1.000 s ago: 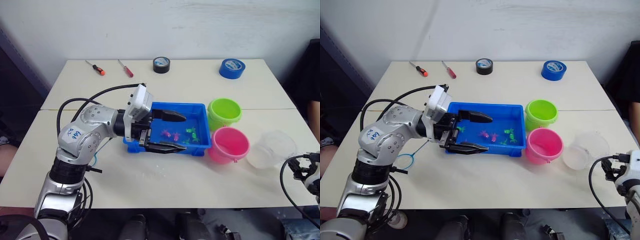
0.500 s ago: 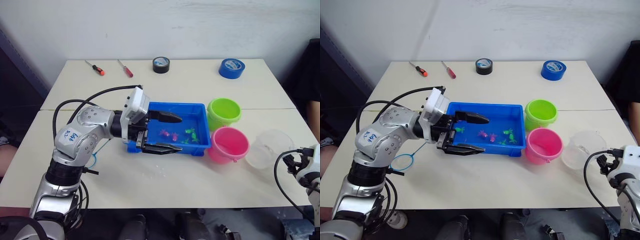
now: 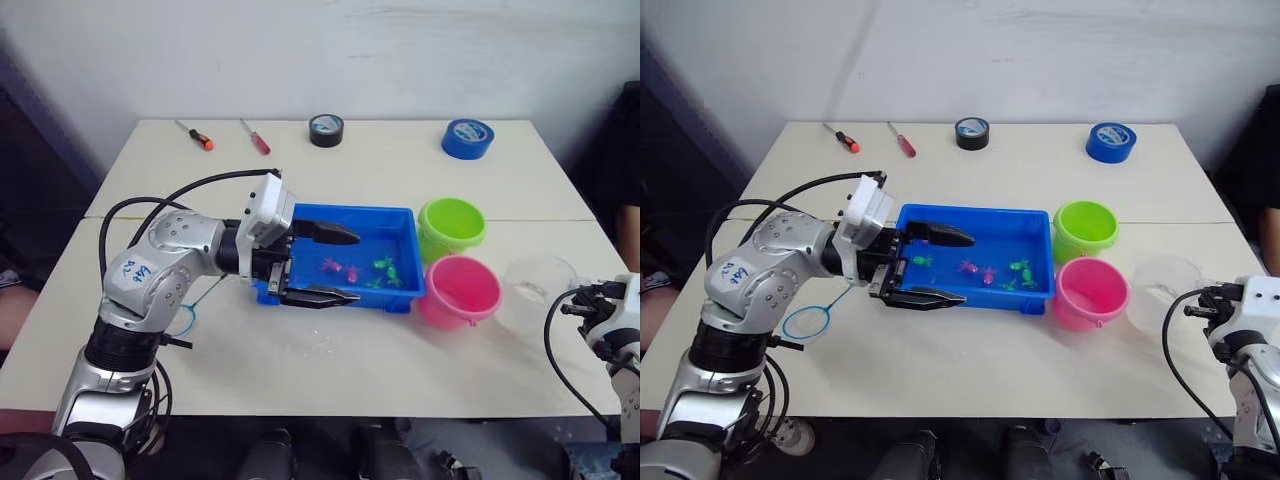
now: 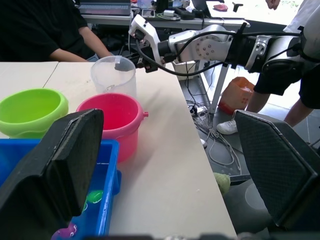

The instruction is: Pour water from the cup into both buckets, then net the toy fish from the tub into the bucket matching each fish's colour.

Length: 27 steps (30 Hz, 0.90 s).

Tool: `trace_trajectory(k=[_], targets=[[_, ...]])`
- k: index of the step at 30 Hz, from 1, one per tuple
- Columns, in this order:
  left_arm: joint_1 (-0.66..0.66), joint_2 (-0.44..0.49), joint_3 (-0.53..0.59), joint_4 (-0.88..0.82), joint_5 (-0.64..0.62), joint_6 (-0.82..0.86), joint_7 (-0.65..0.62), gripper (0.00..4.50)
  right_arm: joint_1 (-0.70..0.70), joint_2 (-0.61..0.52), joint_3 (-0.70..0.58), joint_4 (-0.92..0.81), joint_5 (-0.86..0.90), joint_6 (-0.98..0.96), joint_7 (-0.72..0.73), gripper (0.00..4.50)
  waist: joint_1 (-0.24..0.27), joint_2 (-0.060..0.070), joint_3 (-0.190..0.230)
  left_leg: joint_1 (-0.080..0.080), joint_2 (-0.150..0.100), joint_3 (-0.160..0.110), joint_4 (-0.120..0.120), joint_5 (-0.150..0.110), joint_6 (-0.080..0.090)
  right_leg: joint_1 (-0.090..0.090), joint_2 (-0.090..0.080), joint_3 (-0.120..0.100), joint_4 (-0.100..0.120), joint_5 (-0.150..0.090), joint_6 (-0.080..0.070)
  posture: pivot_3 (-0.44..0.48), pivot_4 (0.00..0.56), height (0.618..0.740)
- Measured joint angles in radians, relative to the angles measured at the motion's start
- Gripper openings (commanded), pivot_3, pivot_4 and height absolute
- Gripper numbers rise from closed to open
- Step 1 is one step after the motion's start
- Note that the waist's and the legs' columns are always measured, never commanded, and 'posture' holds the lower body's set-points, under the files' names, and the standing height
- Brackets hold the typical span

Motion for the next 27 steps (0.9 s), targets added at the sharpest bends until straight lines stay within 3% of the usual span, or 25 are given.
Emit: trace_trajectory(k=[7, 13, 27], targets=[[-0.001, -0.002, 0.000, 0.005, -0.003, 0.023, 0.001, 4.50, 0.017, 0.035, -0.018, -0.036, 0.041, -0.017, 0.003, 0.09, -0.006, 0.000, 0.000, 0.000, 0.000, 0.001, -0.001, 0.000, 0.000, 0.000, 0.000, 0.001, 0.000, 0.000, 0.000, 0.000, 0.150, 0.736], [-0.001, -0.016, -0.001, 0.041, 0.033, -0.038, -0.001, 4.50, 0.048, -0.019, -0.058, -0.223, 0.016, -0.014, -0.033, 0.09, -0.003, 0.004, 0.000, -0.001, 0.000, 0.001, -0.001, 0.000, 0.000, -0.002, 0.000, 0.000, 0.000, 0.000, 0.000, 0.000, 0.150, 0.736], [0.013, -0.023, -0.031, 0.053, 0.098, -0.061, -0.013, 4.50, 0.056, -0.096, 0.085, -0.393, -0.222, -0.039, -0.062, 0.09, -0.003, 0.004, 0.000, -0.001, 0.000, 0.001, -0.001, 0.000, 0.000, -0.002, 0.001, 0.001, 0.000, 0.000, 0.000, 0.000, 0.150, 0.736]])
